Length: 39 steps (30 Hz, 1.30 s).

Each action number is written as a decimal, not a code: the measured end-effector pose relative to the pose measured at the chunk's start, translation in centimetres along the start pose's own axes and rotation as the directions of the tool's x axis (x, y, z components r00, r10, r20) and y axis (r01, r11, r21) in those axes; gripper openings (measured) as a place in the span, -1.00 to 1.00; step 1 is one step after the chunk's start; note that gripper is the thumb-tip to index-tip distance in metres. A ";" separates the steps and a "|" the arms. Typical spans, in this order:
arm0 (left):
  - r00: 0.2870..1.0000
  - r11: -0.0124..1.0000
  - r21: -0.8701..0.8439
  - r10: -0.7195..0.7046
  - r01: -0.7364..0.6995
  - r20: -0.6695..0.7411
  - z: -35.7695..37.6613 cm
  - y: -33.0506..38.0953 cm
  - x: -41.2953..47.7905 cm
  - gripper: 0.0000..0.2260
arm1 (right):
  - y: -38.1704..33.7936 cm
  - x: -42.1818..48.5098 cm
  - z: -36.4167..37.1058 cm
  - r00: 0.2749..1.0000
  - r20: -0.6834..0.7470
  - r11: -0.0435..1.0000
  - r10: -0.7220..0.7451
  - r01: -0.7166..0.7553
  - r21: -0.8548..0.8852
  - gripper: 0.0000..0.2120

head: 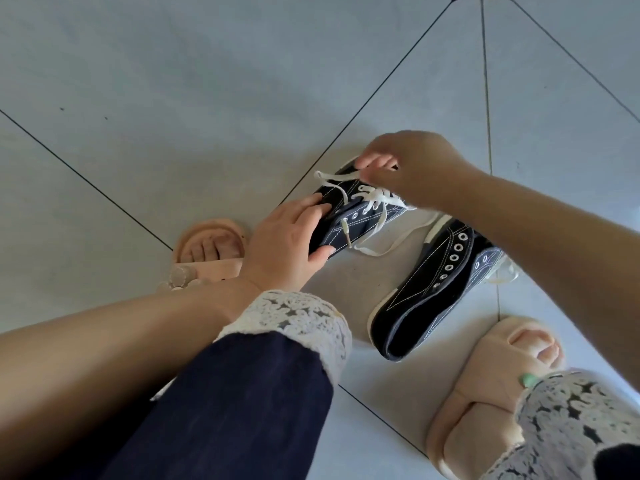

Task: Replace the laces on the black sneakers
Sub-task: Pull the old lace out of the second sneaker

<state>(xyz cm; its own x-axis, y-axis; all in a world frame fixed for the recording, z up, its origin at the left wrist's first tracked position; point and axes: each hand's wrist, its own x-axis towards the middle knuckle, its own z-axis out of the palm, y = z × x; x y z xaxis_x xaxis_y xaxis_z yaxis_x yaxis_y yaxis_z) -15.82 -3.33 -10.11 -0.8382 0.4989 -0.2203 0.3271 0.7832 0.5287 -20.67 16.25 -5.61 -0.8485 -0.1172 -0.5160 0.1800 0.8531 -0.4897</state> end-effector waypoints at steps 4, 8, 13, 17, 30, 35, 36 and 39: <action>1.000 1.000 0.003 0.005 -0.005 0.005 0.0 0.0 0.0 -0.55 | -1.6 0.8 1.4 0.993 0.119 0.989 0.001 0.016 -0.145 -0.82; 1.000 1.000 0.014 0.008 -0.008 0.016 0.0 0.0 0.1 -0.54 | -2.4 1.7 1.7 0.989 0.148 0.981 -0.001 0.030 -0.189 -0.89; 1.000 1.000 0.022 0.020 -0.020 -0.004 0.1 -0.2 -0.1 -0.52 | -2.0 2.0 -0.5 0.937 -0.201 0.891 0.286 -0.183 0.415 -0.76; 1.000 1.000 0.008 0.016 -0.016 -0.002 0.2 -0.3 0.0 -0.53 | 0.9 0.7 -7.7 0.796 -0.328 0.644 0.509 -0.100 0.758 -0.81; 1.000 1.000 0.019 0.008 -0.008 -0.001 0.0 0.0 -0.1 -0.54 | 1.4 -3.1 0.9 0.989 -0.061 0.986 0.135 -0.128 0.105 -0.95; 1.000 1.000 0.013 0.001 -0.001 -0.007 0.2 -0.2 -0.1 -0.55 | 0.8 -3.9 3.2 0.982 -0.113 0.982 0.149 -0.134 0.136 -0.89; 1.000 1.000 0.011 0.002 -0.002 -0.007 0.2 -0.2 -0.1 -0.55 | 0.7 -3.9 3.6 0.966 -0.174 0.967 0.190 -0.153 0.204 -0.88; 1.000 1.000 0.014 0.007 -0.007 -0.011 0.2 -0.2 -0.1 -0.55 | 0.4 -3.9 4.4 0.914 -0.273 0.905 0.299 -0.181 0.385 -0.93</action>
<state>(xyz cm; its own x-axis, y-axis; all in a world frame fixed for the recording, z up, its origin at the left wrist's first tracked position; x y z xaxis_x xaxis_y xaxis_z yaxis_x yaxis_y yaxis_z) -15.69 -3.47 -10.40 -0.8406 0.5004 -0.2075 0.3393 0.7849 0.5185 -15.14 14.84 -6.90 -0.8577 0.2867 -0.4268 0.5083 0.5977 -0.6200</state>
